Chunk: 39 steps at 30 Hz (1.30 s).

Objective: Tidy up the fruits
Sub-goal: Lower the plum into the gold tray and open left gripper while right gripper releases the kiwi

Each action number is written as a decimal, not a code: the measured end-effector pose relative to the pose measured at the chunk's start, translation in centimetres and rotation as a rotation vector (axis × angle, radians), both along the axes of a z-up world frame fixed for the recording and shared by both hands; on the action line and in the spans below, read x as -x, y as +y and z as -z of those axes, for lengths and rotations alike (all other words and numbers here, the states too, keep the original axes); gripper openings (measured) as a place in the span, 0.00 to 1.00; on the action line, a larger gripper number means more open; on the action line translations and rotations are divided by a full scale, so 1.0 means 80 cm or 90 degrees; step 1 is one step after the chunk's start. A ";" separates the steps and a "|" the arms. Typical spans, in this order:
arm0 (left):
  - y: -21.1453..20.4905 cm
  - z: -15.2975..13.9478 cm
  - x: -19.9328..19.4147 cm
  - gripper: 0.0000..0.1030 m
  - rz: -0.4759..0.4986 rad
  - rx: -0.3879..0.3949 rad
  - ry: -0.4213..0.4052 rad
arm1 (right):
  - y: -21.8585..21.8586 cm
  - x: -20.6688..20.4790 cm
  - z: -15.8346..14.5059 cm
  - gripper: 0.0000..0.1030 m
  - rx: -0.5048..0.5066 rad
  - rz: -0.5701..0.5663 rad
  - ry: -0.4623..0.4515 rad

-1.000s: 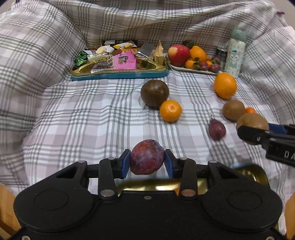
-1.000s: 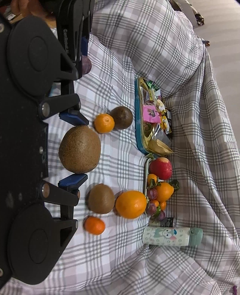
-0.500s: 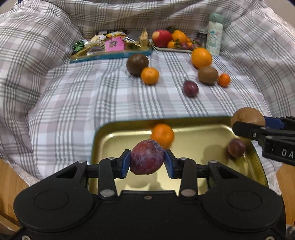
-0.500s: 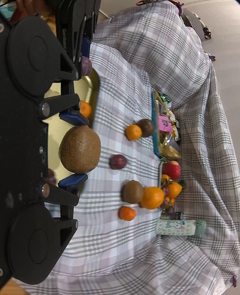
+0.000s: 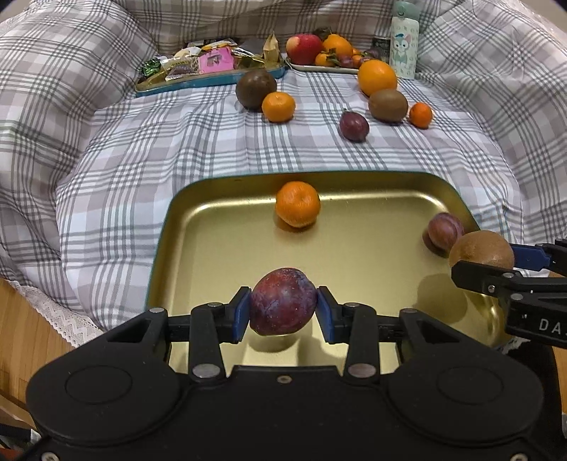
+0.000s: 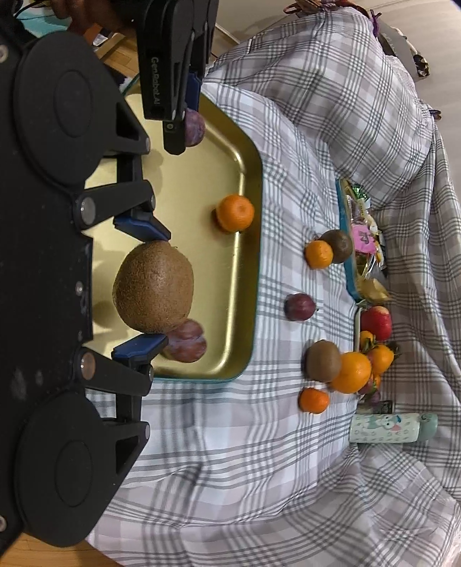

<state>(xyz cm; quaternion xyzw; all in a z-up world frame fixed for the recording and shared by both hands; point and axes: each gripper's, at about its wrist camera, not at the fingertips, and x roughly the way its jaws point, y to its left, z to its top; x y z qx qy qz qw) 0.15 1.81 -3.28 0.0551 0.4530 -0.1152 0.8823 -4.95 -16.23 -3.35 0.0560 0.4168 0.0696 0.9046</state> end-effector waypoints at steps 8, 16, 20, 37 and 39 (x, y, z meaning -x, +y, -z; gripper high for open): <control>-0.003 0.013 -0.001 0.47 0.006 0.007 0.025 | 0.001 0.001 0.014 0.57 0.005 -0.013 0.030; -0.003 0.014 0.005 0.47 0.026 0.020 0.035 | 0.007 -0.003 0.021 0.57 0.026 -0.026 0.056; -0.005 0.008 0.010 0.46 0.029 0.016 0.015 | 0.009 -0.005 0.024 0.57 0.034 -0.029 0.069; -0.005 0.003 0.011 0.46 0.025 0.013 0.005 | 0.018 0.004 -0.013 0.51 0.092 -0.027 -0.052; -0.005 0.002 0.012 0.46 0.025 0.013 0.003 | 0.014 0.001 -0.019 0.51 0.075 -0.021 -0.052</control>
